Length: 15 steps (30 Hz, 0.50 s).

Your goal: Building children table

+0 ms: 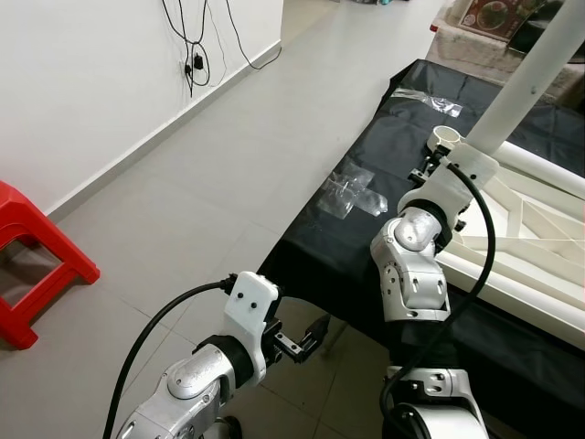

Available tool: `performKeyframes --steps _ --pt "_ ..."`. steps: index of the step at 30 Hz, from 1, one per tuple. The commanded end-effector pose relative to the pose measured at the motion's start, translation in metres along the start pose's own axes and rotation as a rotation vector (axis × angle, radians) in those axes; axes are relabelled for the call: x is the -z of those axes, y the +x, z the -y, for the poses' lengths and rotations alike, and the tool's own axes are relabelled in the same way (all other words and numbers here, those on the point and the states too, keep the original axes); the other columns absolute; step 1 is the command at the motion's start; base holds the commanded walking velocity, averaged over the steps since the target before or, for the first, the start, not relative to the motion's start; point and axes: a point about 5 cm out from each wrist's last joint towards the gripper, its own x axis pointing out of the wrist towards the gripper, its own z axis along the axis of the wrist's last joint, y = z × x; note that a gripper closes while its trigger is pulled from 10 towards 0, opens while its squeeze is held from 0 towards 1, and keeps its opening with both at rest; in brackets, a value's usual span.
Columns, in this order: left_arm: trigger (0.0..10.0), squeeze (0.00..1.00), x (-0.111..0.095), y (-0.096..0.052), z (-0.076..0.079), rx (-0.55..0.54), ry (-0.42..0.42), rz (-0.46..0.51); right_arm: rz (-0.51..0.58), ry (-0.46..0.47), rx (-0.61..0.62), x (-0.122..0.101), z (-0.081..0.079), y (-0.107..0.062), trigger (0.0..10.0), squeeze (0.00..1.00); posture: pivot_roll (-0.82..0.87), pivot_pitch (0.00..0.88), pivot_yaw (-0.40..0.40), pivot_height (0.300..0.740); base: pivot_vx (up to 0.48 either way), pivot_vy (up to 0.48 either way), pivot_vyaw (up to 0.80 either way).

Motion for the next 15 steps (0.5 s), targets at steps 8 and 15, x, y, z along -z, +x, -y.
performKeyframes --steps 8,15 --pt "10.0 0.0 0.0034 -0.0004 0.0021 0.011 -0.005 -0.012 -0.097 -0.005 0.015 0.0231 0.0024 -0.0075 10.0 0.09 0.18 0.179 -0.075 0.74 0.0 0.0 0.0" --pt "10.0 0.0 0.0039 -0.0007 0.0022 0.012 -0.007 -0.014 -0.075 -0.01 -0.026 0.0205 -0.0025 -0.0094 10.0 0.0 0.18 0.18 -0.075 0.74 0.0 0.0 0.0"
